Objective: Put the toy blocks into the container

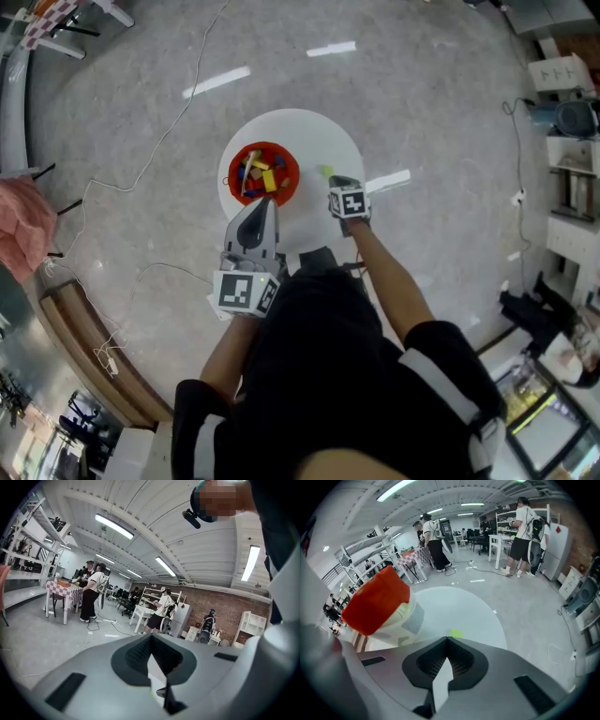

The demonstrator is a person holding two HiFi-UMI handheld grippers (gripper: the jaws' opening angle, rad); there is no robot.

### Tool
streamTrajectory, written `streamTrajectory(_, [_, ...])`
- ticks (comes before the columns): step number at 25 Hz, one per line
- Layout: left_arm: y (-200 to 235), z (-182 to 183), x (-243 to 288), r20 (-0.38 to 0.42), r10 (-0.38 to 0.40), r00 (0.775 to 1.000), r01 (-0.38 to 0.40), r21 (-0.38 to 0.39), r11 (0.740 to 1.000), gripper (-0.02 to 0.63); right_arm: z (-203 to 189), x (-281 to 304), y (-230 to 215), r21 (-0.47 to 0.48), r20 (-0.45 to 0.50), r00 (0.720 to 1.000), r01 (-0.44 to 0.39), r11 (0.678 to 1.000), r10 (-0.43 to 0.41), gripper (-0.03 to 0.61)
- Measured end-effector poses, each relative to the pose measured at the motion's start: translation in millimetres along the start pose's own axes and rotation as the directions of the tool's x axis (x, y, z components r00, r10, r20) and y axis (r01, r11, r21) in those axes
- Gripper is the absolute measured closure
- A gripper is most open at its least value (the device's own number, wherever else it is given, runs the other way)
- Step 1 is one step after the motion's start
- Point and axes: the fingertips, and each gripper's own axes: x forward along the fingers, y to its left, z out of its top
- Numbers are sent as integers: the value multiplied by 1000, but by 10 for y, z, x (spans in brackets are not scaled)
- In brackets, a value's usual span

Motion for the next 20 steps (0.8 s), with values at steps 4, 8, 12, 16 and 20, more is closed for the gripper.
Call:
streamTrajectory(4, [-1, -27, 60, -11, 2, 1000, -2, -3, 1000, 617, -68, 130, -31, -1, -27, 1000, 9, 1000, -9, 580])
streamTrajectory(8, [37, -44, 100, -20, 11, 1000, -11, -10, 1000, 617, -117, 320, -54, -1, -62, 998, 17, 1000, -17, 487])
streamTrajectory(12, [96, -53, 118, -30, 23, 999, -24, -14, 1000, 617, -57, 442, -51, 53, -89, 996, 14, 998, -9, 450])
streamTrajectory(16, [139, -58, 110, -37, 37, 999, -38, -21, 999, 617, -89, 561, -79, 103, -132, 991, 18, 994, -4, 418])
streamTrajectory(20, [175, -80, 109, -43, 50, 998, -51, -25, 998, 617, -128, 631, -146, 135, -158, 987, 49, 990, -28, 417])
